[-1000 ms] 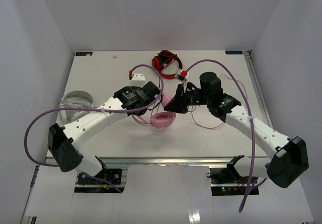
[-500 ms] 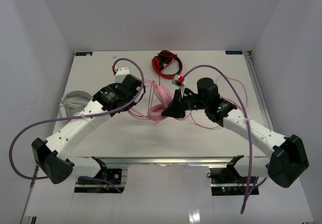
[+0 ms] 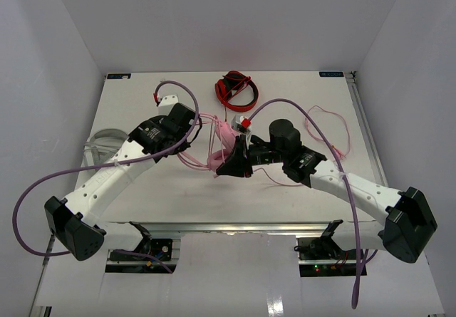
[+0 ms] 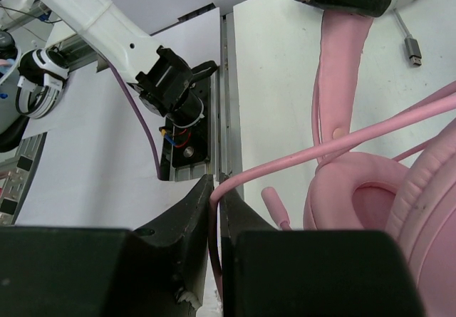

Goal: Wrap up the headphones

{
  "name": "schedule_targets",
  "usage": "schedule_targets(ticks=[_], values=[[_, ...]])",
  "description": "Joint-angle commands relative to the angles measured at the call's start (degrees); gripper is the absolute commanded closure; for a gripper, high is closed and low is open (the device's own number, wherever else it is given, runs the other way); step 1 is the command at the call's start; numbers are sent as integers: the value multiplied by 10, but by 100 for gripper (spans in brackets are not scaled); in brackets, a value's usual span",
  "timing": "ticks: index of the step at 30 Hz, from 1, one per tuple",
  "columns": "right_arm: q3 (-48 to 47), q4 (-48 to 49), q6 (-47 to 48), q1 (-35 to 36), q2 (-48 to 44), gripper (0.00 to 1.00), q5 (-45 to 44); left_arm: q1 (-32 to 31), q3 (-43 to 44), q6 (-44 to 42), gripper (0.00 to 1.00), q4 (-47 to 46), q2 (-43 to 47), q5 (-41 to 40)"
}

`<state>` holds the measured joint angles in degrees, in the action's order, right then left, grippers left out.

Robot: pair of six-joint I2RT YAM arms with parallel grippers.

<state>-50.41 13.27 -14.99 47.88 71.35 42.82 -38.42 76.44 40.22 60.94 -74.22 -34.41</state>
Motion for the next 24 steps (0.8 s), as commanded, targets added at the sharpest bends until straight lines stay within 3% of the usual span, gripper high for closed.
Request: schedule_targets(ticks=[1,24], values=[[17,52,-8,14,6,87,41,16,28,50,100,-47,37,8],[59,94,1,17,-6,83,87,34,44,141,100,-53,80,87]])
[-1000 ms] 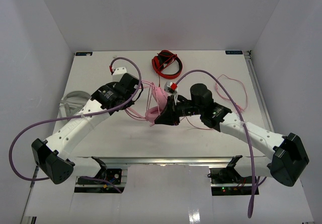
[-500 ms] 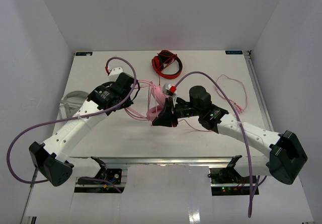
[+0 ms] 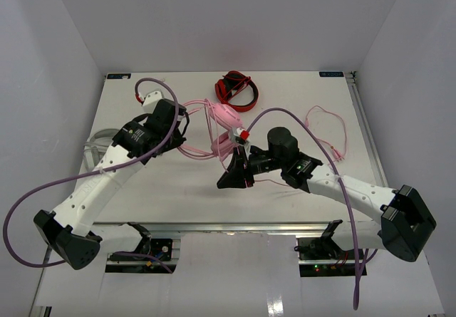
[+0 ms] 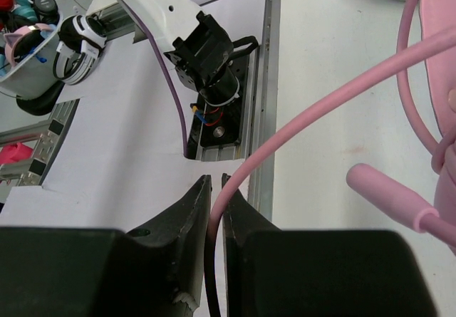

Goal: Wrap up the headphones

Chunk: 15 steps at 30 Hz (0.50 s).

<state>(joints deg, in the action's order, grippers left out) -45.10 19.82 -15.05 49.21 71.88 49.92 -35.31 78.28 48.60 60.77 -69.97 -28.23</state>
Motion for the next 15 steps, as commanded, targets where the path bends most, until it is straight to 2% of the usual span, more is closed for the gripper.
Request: schedule_targets(ticks=[1,6,15], values=[[7,26,3,4,-12,83,13,3,30,63,100,-45,39,25],[12,20,7,4,-24,84,-9,3,44,101,100,-31,68,20],[30,18,-7,9,-40,86,-87,3,16,103,100,-85,139,44]])
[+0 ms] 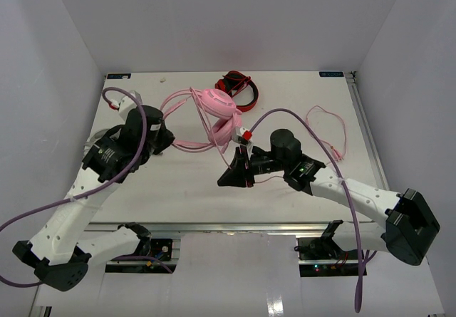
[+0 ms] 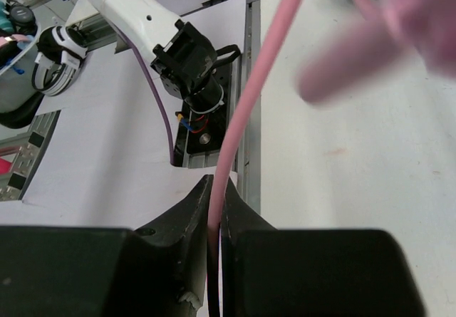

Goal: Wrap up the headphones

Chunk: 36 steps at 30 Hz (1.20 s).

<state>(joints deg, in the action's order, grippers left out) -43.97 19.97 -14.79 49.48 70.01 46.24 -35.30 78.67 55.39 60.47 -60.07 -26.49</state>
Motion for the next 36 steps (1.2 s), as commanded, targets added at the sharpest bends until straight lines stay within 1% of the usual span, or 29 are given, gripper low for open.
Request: schedule_targets(ticks=[1,5,10,14,17,20,22,25,28,29,32,36], values=[[23,19,-10,7,-22,86,-59,3,13,38,100,-79,41,28],[50,49,-15,7,-24,87,-88,3,13,56,100,-67,45,27],[74,95,-29,7,-5,89,-104,3,10,72,100,-54,64,-8],[74,105,-27,7,7,90,-122,3,3,70,100,-56,78,1],[76,98,-7,7,7,90,-172,3,8,63,100,-42,81,7],[76,80,12,7,13,91,-265,3,20,56,100,-20,81,17],[71,73,23,7,33,91,-313,3,19,38,100,-17,85,34],[65,77,39,7,65,92,-386,3,6,-3,100,-35,98,97],[70,97,45,7,88,92,-440,3,-25,-64,100,-60,116,157],[74,110,46,6,93,92,-447,3,-39,-76,100,-66,121,179],[79,150,45,6,116,91,-447,3,-73,-82,100,-76,141,208],[79,190,40,6,141,85,-432,3,-89,-79,100,-82,153,241]])
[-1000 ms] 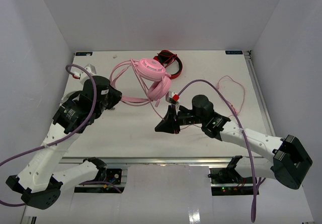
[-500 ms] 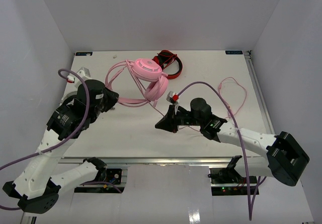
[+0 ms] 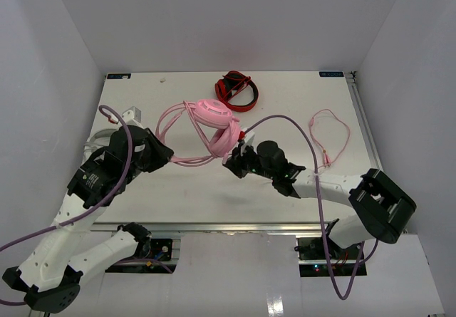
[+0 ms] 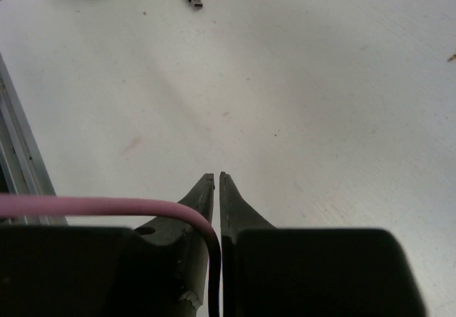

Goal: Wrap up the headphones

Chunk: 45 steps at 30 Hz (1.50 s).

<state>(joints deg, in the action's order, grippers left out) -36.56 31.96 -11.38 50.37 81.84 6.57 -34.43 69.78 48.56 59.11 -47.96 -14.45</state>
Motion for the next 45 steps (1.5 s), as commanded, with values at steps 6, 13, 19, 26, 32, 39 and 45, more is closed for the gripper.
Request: schedule_targets(ticks=[6,13,19,26,32,39,45], values=[[7,88,9,-3,49,78,-37,-5,-10,-1,100,-68,56,143],[17,108,14,-3,53,74,-30,-5,-14,6,100,-66,69,145],[8,108,17,-18,69,68,-21,-5,-15,-31,100,-73,66,218],[3,110,12,-50,83,69,-5,-5,-28,-76,100,-77,68,279],[-11,105,1,-98,98,69,39,-5,-45,-142,100,-76,62,327],[-78,40,-18,-174,104,76,107,-5,-64,-235,100,-65,47,310],[-191,-143,20,-195,83,87,147,-5,-96,-296,100,-78,5,310]])
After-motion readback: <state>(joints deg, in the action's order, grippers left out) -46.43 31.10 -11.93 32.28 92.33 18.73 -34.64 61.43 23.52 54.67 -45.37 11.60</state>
